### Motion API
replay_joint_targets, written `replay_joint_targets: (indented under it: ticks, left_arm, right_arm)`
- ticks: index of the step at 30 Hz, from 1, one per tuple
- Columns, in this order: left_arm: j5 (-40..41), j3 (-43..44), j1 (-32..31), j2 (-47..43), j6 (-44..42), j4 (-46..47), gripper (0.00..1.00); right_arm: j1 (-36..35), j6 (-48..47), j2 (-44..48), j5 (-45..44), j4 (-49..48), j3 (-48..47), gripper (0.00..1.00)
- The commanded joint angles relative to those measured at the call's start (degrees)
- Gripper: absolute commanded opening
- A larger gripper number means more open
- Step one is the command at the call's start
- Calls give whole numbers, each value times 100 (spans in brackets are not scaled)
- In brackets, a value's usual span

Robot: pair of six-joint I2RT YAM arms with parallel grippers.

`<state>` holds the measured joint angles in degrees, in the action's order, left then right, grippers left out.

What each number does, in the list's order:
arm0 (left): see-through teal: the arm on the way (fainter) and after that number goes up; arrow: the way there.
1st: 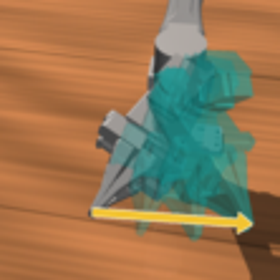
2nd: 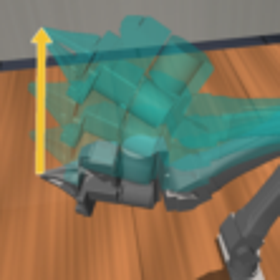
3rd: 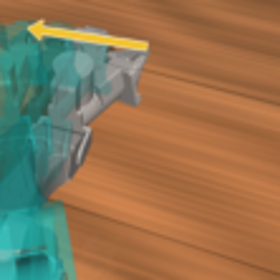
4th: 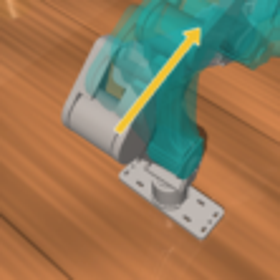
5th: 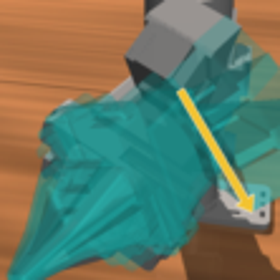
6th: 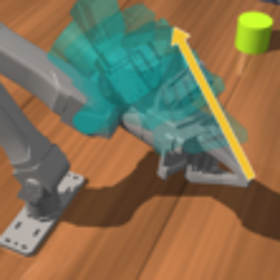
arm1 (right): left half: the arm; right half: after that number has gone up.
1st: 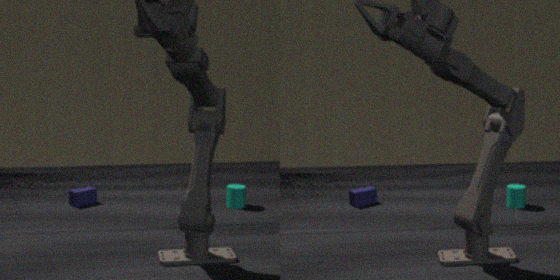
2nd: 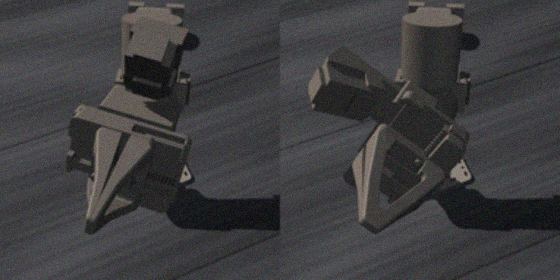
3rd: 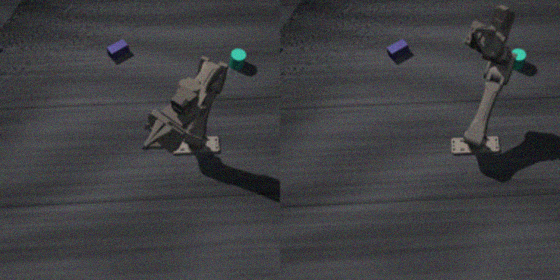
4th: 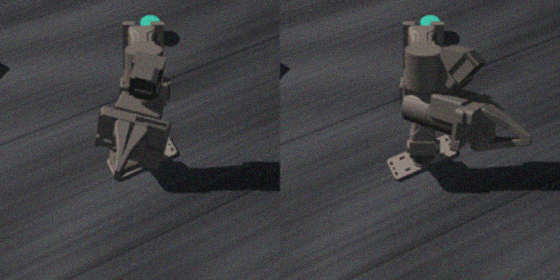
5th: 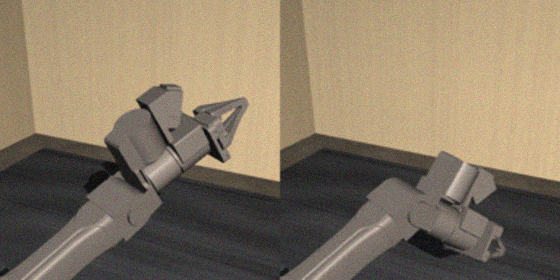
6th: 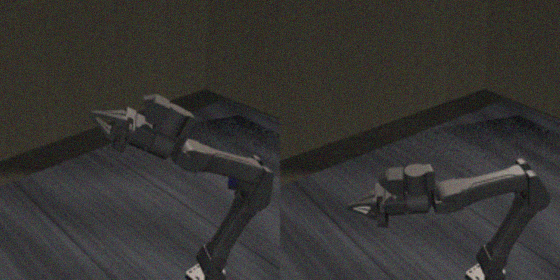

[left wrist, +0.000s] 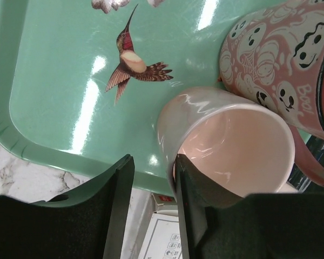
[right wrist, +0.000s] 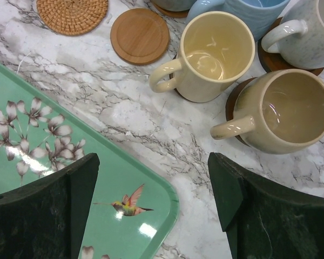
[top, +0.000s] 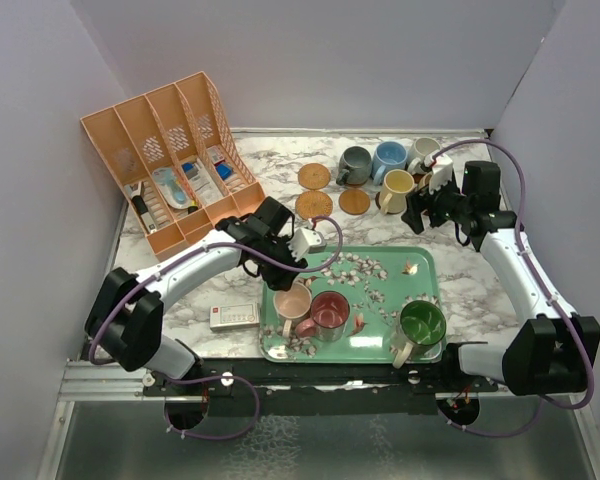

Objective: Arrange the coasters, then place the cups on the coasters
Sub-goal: Pick up the cup from the tray.

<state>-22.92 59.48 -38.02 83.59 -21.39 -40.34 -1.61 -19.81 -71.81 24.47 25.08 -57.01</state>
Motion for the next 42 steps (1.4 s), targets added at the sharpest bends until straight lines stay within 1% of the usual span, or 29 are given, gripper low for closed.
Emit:
replay_joint_targets:
  ticks: [1,7,15,22,27,30,34,38,39,42]
  left_arm:
    - [-40,94,-37,140,-18,60,36]
    - [-29,195,-39,217,-12,53,28]
    - [72,482,-39,395,-58,-18,12]
    - [135,833,-39,488,-392,-156,0]
    - [342,1219,-38,504,-644,-320,0]
    - [466,1510,-39,526,-707,-370,0]
    - [706,1914,-34,611,-681,-364,0]
    - [1071,2404,-29,776,-534,-318,0]
    - [1165,2530,-30,830,-488,-274,0]
    - [1508,2865,-21,993,-263,-38,0]
  right_arm:
    - [11,-97,-73,-75,-152,67,83]
    - [11,-110,-136,-92,-146,68,82]
    - [11,-123,-167,-94,-127,55,82]
    - [11,-128,-175,-100,-125,52,82]
    - [11,-135,-171,-22,-117,50,82]
    - [11,-76,-134,194,-110,29,81]
    - [11,109,-117,738,-97,-42,78]
    - [-15,433,-221,1480,-152,-245,75]
    - [-34,540,-266,1743,-220,-299,75]
    - [-148,876,-385,2145,-543,-449,74]
